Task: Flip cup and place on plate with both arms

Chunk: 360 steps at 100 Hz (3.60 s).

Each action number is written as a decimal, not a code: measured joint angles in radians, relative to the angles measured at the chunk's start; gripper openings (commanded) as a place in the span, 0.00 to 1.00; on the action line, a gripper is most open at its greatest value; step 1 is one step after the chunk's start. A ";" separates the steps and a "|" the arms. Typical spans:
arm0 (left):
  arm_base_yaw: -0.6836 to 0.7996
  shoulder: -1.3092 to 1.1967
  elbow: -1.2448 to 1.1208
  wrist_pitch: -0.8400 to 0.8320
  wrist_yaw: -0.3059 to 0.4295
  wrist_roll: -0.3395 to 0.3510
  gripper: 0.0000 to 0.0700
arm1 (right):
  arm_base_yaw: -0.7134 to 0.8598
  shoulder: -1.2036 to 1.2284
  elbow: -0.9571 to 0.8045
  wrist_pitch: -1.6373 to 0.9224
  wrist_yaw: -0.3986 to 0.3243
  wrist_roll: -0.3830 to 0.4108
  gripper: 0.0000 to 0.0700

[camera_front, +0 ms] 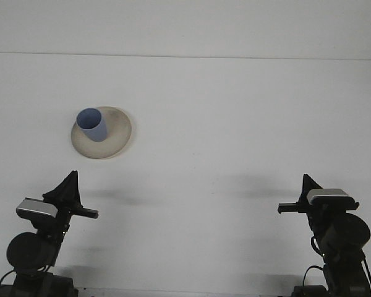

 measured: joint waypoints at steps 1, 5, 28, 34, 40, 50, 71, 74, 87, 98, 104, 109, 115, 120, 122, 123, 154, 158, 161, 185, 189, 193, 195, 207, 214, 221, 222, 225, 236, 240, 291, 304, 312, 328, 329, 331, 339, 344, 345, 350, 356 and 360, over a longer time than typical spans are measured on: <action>0.000 -0.008 -0.010 0.002 0.000 0.000 0.02 | 0.000 0.000 0.000 0.000 0.000 0.000 0.00; 0.003 -0.039 -0.049 0.014 0.000 0.000 0.02 | 0.000 0.000 0.000 0.000 0.000 0.000 0.00; 0.022 -0.216 -0.210 0.020 0.000 0.000 0.02 | 0.000 0.000 0.000 0.000 0.000 0.000 0.00; 0.023 -0.224 -0.229 0.038 0.000 0.000 0.02 | 0.000 0.000 0.000 0.000 0.000 0.000 0.00; 0.025 -0.222 -0.234 0.031 0.000 -0.001 0.02 | 0.000 0.000 0.000 0.001 0.000 0.000 0.00; 0.025 -0.222 -0.234 0.044 0.000 -0.001 0.02 | 0.000 0.000 0.000 0.005 0.000 0.000 0.00; 0.025 -0.223 -0.235 0.045 0.000 -0.001 0.02 | 0.000 0.000 0.000 0.010 0.000 0.000 0.00; 0.025 -0.223 -0.235 0.045 0.000 -0.001 0.02 | 0.000 0.000 0.000 0.010 0.000 0.000 0.00; 0.025 -0.223 -0.235 0.043 0.000 -0.001 0.02 | 0.000 0.000 0.000 0.012 0.000 0.000 0.00; 0.025 -0.223 -0.235 0.043 0.000 -0.001 0.02 | 0.000 0.000 0.000 0.012 0.000 0.000 0.00; 0.025 -0.223 -0.235 0.043 0.000 -0.001 0.02 | 0.000 0.000 0.000 0.013 0.000 0.000 0.00; 0.025 -0.223 -0.235 0.043 0.000 -0.001 0.02 | 0.000 0.000 0.000 0.013 0.000 0.000 0.00; 0.025 -0.223 -0.235 0.042 0.000 -0.001 0.02 | 0.000 0.000 0.000 0.013 0.000 0.000 0.00; 0.025 -0.223 -0.235 0.042 0.000 -0.001 0.02 | 0.000 0.000 0.000 0.013 0.000 0.000 0.00; 0.025 -0.223 -0.235 0.042 0.000 -0.001 0.02 | 0.000 0.000 0.000 0.013 0.000 0.000 0.00; 0.025 -0.223 -0.235 0.042 0.000 -0.001 0.02 | 0.000 0.000 0.000 0.013 0.000 0.000 0.00; 0.025 -0.223 -0.235 0.042 0.000 -0.001 0.02 | 0.000 0.000 0.000 0.013 0.000 0.000 0.00; 0.025 -0.223 -0.235 0.042 0.000 -0.001 0.02 | 0.000 0.000 0.000 0.013 0.000 0.000 0.00; 0.025 -0.223 -0.235 0.042 0.000 -0.001 0.02 | 0.000 0.000 0.000 0.013 0.000 0.000 0.00; 0.025 -0.223 -0.235 0.042 0.000 -0.001 0.02 | 0.000 -0.050 0.000 0.013 0.000 0.000 0.00; 0.025 -0.223 -0.235 0.042 0.000 -0.001 0.02 | -0.001 -0.071 -0.003 0.016 0.000 0.000 0.00; 0.025 -0.223 -0.235 0.042 0.000 -0.001 0.02 | -0.004 -0.096 -0.013 0.023 0.000 0.000 0.00; 0.025 -0.223 -0.235 0.042 0.000 -0.001 0.02 | -0.006 -0.110 -0.021 0.027 0.000 0.000 0.00; 0.025 -0.223 -0.235 0.042 0.000 -0.001 0.02 | -0.026 -0.202 -0.098 0.072 0.000 0.000 0.00; 0.025 -0.223 -0.235 0.042 0.000 -0.001 0.02 | -0.034 -0.259 -0.154 0.101 0.000 0.000 0.00; 0.025 -0.223 -0.235 0.042 0.000 -0.001 0.02 | -0.036 -0.320 -0.207 0.119 0.000 0.000 0.00; 0.025 -0.223 -0.235 0.042 0.000 -0.001 0.02 | -0.037 -0.330 -0.214 0.120 0.000 0.000 0.00; 0.025 -0.223 -0.235 0.042 0.000 -0.001 0.02 | -0.039 -0.358 -0.233 0.121 0.000 0.000 0.00; 0.025 -0.223 -0.235 0.042 0.000 -0.001 0.02 | -0.039 -0.449 -0.289 0.123 0.000 0.000 0.00; 0.025 -0.223 -0.235 0.042 0.000 -0.001 0.02 | -0.039 -0.478 -0.309 0.127 0.000 0.000 0.00; 0.025 -0.223 -0.235 0.039 0.000 -0.001 0.02 | -0.039 -0.491 -0.506 0.391 0.000 0.000 0.00; 0.025 -0.223 -0.235 0.039 0.000 -0.001 0.02 | -0.039 -0.491 -0.506 0.402 0.000 0.001 0.00; 0.025 -0.223 -0.235 0.039 0.000 -0.001 0.02 | -0.039 -0.491 -0.506 0.407 0.000 0.001 0.00; 0.025 -0.223 -0.235 0.039 0.000 -0.001 0.02 | -0.039 -0.491 -0.506 0.407 0.000 0.001 0.00; 0.025 -0.223 -0.235 0.039 0.000 -0.001 0.02 | -0.039 -0.491 -0.506 0.407 0.000 0.001 0.00; 0.025 -0.223 -0.235 0.039 0.000 -0.001 0.02 | -0.039 -0.491 -0.506 0.407 0.000 0.001 0.00; 0.025 -0.223 -0.235 0.039 0.000 -0.001 0.02 | -0.039 -0.491 -0.506 0.407 0.000 0.001 0.00; 0.025 -0.223 -0.235 0.039 0.000 -0.001 0.02 | -0.039 -0.491 -0.506 0.407 0.000 0.001 0.00; 0.025 -0.223 -0.235 0.039 0.000 -0.001 0.02 | -0.039 -0.491 -0.506 0.407 0.000 0.001 0.00; 0.025 -0.223 -0.235 0.039 0.000 -0.001 0.02 | -0.039 -0.491 -0.506 0.407 0.000 0.001 0.00; 0.025 -0.223 -0.235 0.039 0.000 -0.001 0.02 | -0.039 -0.491 -0.506 0.407 0.000 0.000 0.00; 0.025 -0.223 -0.235 0.039 0.000 -0.001 0.02 | -0.039 -0.491 -0.506 0.407 0.000 0.001 0.00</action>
